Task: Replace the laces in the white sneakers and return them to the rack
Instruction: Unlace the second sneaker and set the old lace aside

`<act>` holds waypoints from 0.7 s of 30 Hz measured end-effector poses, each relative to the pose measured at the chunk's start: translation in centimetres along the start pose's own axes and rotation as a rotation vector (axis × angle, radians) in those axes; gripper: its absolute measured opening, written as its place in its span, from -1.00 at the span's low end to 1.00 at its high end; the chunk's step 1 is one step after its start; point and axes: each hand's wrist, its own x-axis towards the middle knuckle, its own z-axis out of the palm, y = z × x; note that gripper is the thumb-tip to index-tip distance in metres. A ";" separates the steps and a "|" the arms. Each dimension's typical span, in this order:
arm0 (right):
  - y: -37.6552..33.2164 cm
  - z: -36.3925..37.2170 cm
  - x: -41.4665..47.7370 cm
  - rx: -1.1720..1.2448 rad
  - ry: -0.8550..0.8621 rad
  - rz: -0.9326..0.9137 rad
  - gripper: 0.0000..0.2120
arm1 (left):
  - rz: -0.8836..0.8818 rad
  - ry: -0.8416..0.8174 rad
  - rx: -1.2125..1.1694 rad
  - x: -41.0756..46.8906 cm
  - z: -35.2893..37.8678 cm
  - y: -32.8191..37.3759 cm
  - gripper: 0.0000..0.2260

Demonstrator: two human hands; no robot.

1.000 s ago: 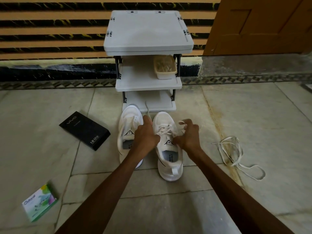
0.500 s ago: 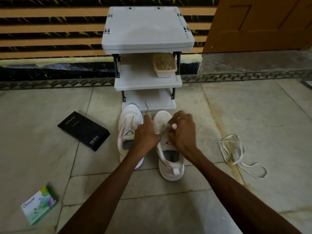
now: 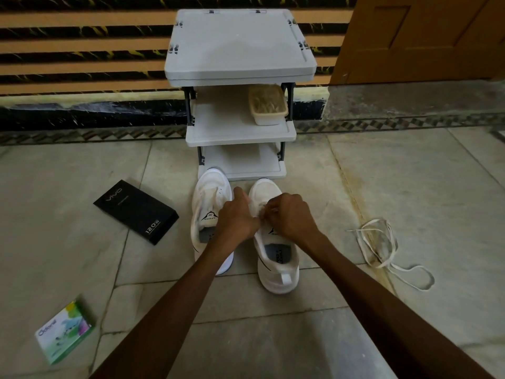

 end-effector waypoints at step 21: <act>1.8 -2.5 -0.3 0.500 0.202 0.023 -0.76 | 0.060 -0.078 0.119 1.1 0.5 -1.0 -0.59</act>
